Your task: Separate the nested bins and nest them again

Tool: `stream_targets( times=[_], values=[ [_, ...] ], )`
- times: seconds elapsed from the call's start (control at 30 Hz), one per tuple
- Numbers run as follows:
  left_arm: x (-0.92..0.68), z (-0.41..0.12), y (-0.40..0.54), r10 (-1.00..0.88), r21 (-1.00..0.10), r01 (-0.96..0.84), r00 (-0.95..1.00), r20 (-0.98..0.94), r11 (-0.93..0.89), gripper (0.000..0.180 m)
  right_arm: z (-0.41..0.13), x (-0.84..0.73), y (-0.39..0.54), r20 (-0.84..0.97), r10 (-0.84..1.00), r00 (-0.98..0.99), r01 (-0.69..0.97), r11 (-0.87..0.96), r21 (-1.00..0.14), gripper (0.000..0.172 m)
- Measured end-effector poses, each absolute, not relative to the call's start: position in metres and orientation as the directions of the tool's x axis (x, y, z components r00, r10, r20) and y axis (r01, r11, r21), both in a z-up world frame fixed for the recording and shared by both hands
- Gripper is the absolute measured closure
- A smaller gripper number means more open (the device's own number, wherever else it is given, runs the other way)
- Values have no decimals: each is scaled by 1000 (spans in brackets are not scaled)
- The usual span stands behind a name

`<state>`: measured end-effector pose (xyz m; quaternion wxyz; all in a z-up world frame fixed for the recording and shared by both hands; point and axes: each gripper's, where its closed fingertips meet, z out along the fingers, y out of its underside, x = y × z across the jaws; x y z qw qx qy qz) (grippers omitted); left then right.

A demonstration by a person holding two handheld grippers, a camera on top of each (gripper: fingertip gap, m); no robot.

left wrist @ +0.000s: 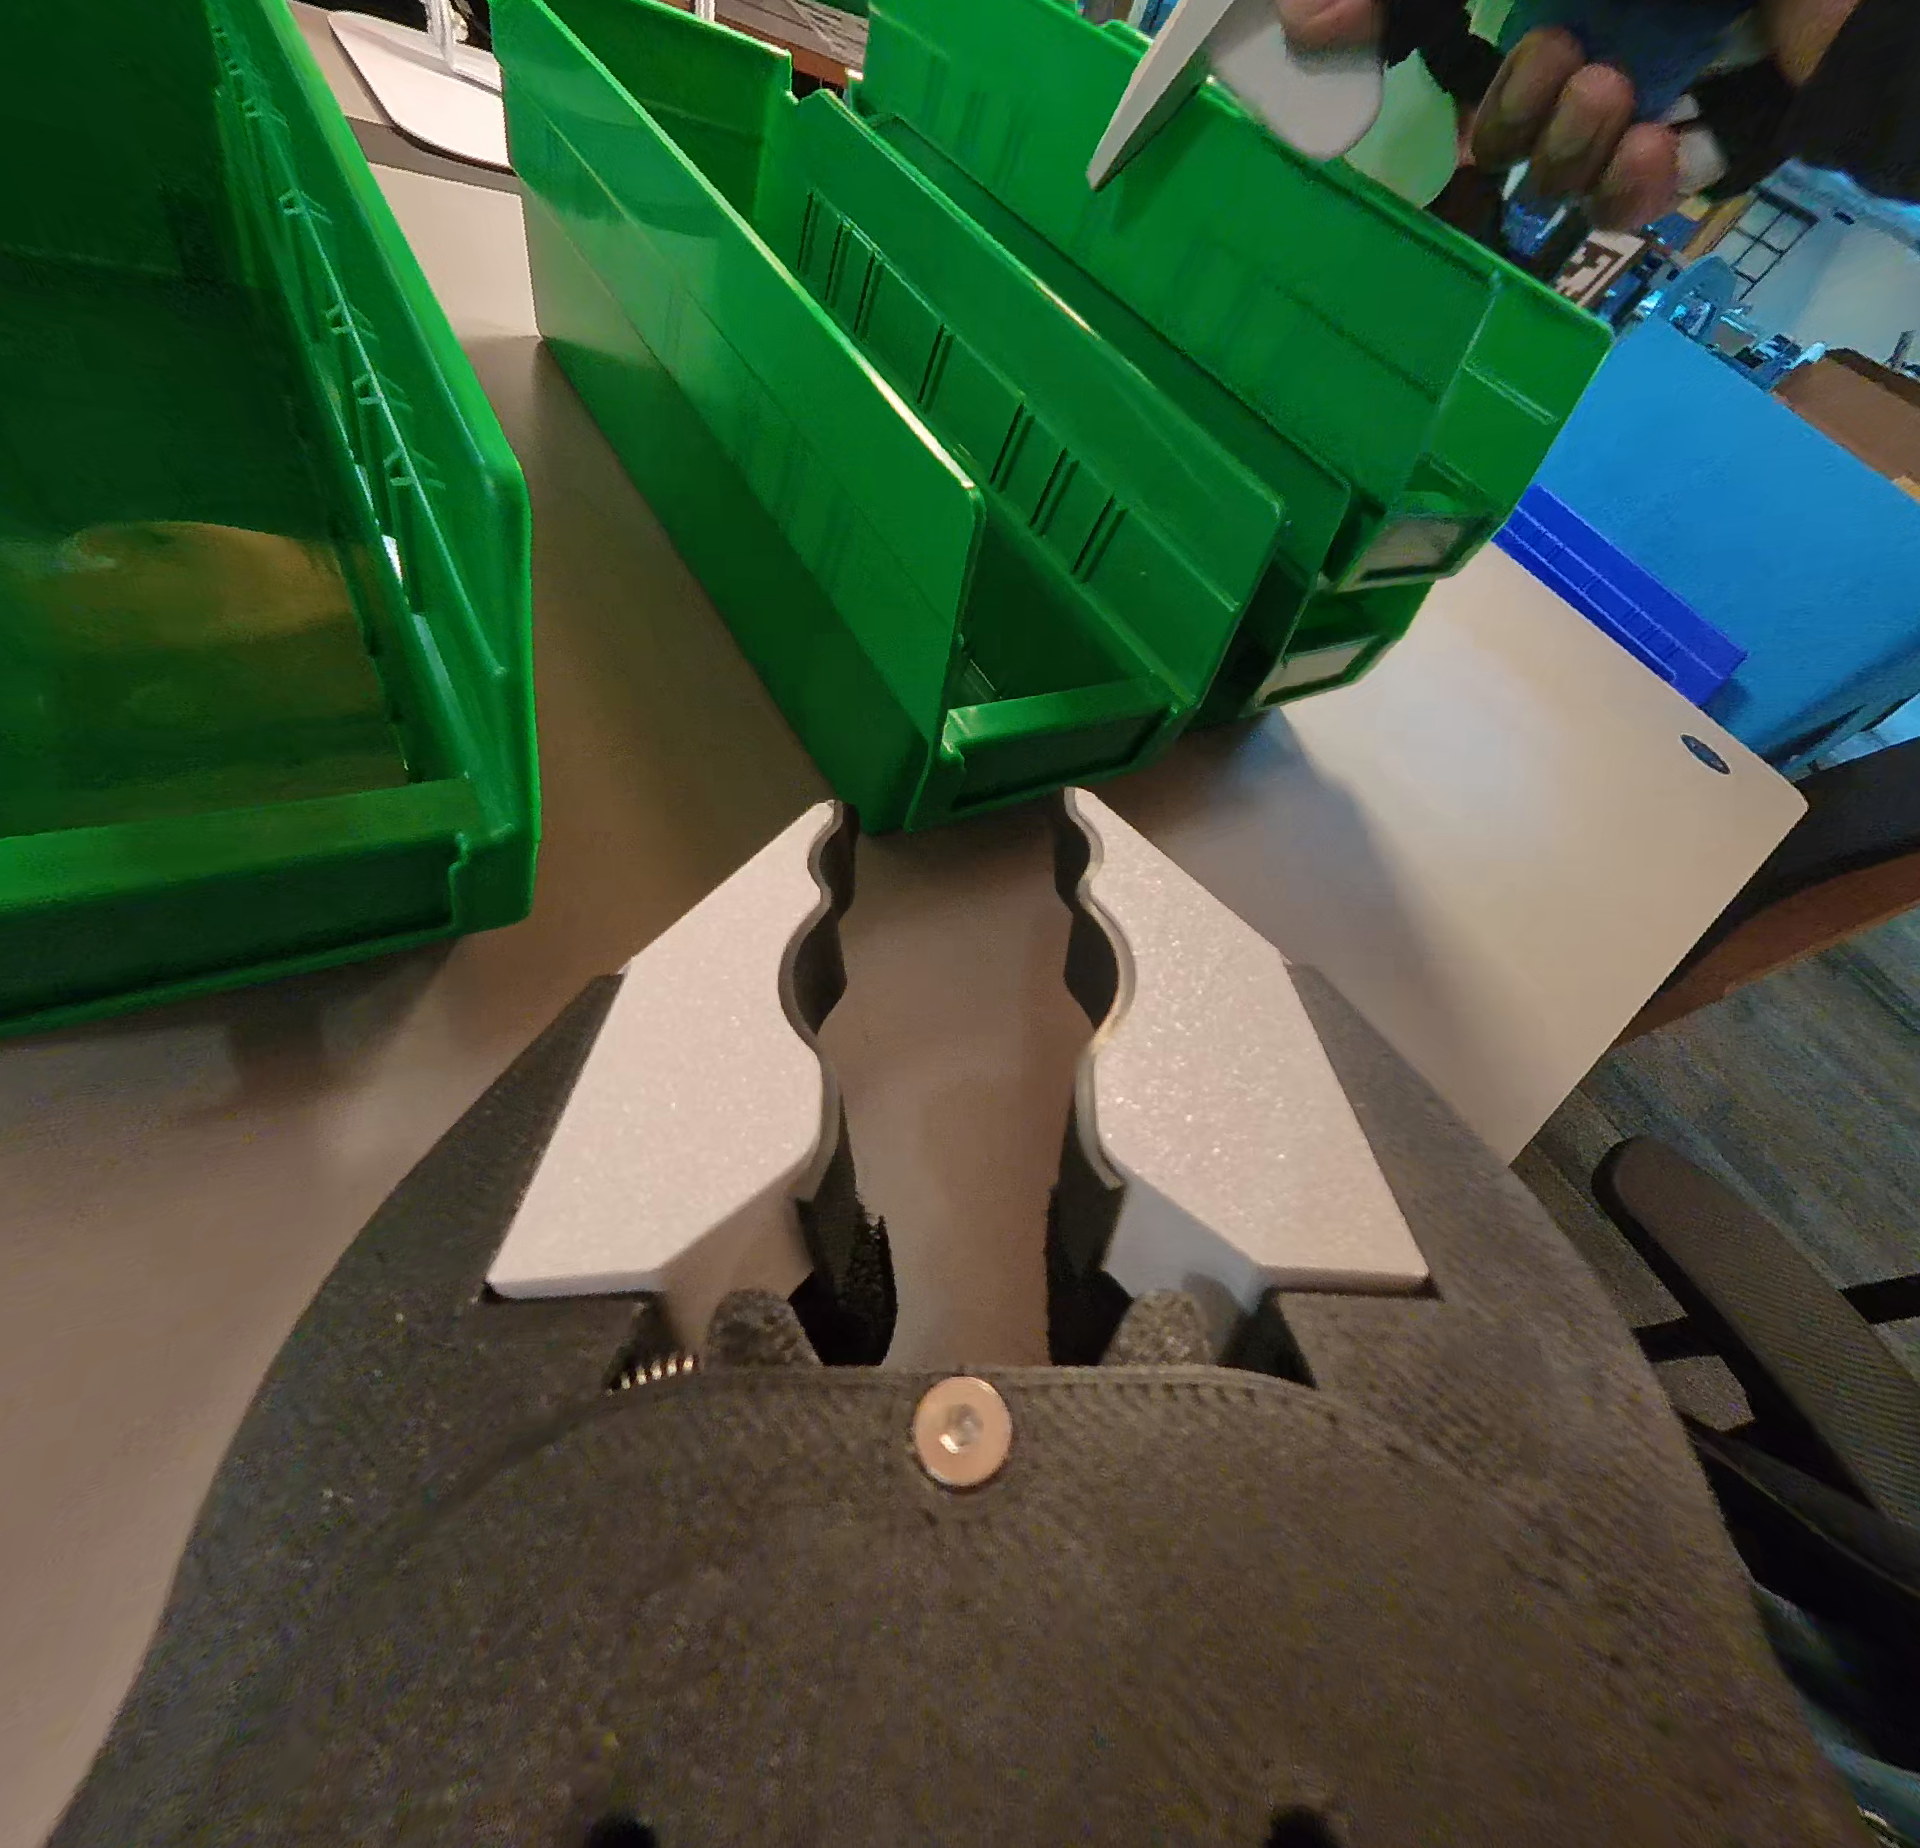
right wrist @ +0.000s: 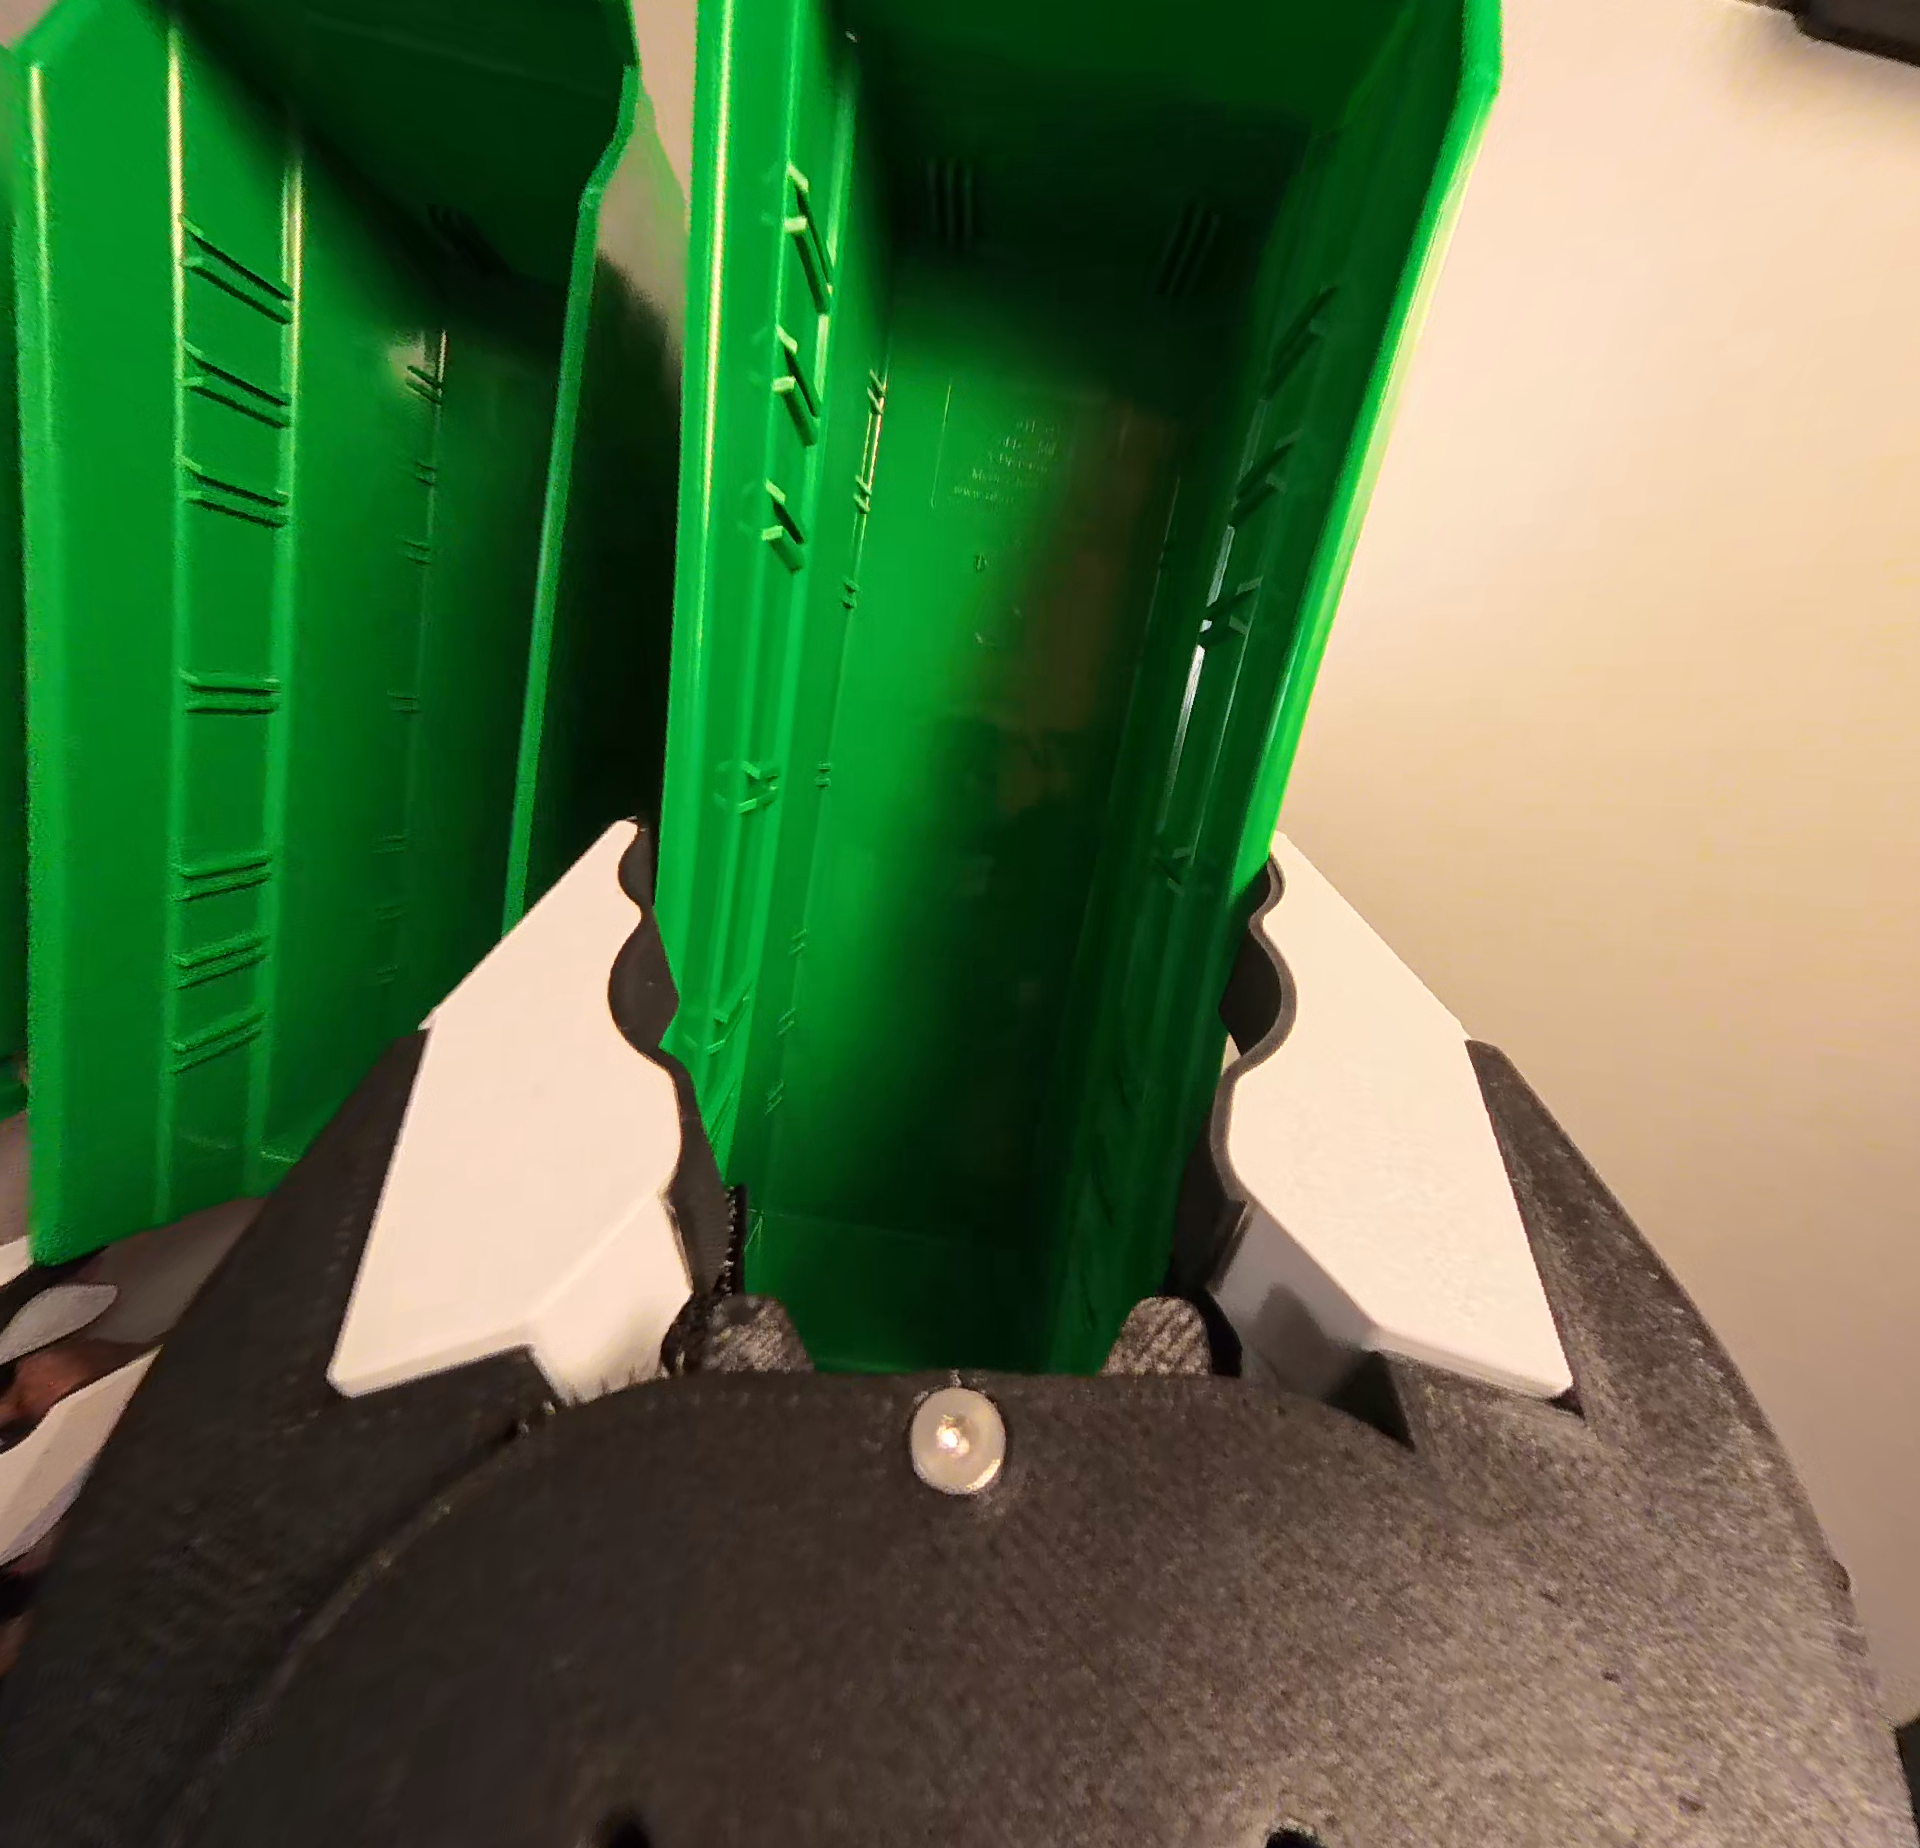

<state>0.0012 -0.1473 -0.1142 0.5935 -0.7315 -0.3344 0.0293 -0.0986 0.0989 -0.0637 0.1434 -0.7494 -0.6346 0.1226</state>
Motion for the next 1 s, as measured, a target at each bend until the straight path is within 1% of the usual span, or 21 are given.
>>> stream_targets(
  times=[0.27, 0.53, 0.67, 0.77, 0.87, 1.0],
  values=[
    [1, -114, -147, 521, -887, 456, 776, 356, -73, 144, -80, -99, 100, -13, 987, 159, 918, -153, -365, 60],
    [1, -114, -147, 523, -889, 452, 776, 353, -70, 144, -86, -97, 99, -6, 988, 157, 915, -148, -375, 46],
    [1, -113, -148, 521, -890, 452, 775, 357, -64, 144, -84, -93, 98, -17, 990, 141, 913, -137, -385, 43],
    [1, -113, -148, 518, -888, 456, 775, 361, -64, 144, -70, -93, 100, -4, 992, 125, 896, -114, -430, 44],
    [2, -114, -147, 519, -887, 456, 776, 357, -71, 144, -46, -95, 99, 6, 994, 114, 864, -96, -495, 44],
    [1, -115, -147, 524, -887, 456, 776, 352, -79, 144, -19, -100, 58, -41, 999, 20, 828, -39, -559, 43]
  ],
)
